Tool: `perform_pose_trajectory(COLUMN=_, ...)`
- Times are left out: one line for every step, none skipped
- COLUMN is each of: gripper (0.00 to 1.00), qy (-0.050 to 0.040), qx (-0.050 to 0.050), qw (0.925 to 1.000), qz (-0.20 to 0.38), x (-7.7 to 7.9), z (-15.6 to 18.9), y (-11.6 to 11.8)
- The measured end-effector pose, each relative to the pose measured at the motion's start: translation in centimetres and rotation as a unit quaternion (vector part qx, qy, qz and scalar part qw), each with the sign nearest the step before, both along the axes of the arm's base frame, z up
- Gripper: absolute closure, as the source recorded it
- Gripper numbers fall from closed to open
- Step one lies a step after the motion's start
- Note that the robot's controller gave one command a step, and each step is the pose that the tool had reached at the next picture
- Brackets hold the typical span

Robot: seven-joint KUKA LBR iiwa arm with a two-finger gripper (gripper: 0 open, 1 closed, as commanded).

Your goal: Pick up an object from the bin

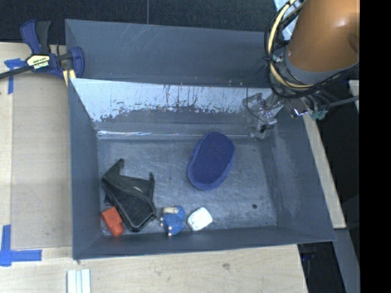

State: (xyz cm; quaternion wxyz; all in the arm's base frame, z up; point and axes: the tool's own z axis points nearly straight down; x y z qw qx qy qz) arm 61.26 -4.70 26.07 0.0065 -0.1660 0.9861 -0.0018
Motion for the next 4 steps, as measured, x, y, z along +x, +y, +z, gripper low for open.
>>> perform_pose_trajectory(gripper=1.0, qy=0.0093, qx=0.002, qw=0.999, qz=-0.045, x=-2.0, z=-11.3, y=0.9)
perform_pose_trajectory(gripper=0.0, qy=0.0046, qx=0.001, qw=0.999, qz=-0.044, x=-1.8, z=-10.8, y=0.9)
perform_pose_trajectory(gripper=0.0, qy=0.0061, qx=-0.001, qw=0.957, qz=0.29, x=0.5, z=-18.0, y=6.4)
perform_pose_trajectory(gripper=1.0, qy=0.0014, qx=-0.001, qw=0.9576, qz=0.288, x=0.8, z=-17.5, y=6.5)
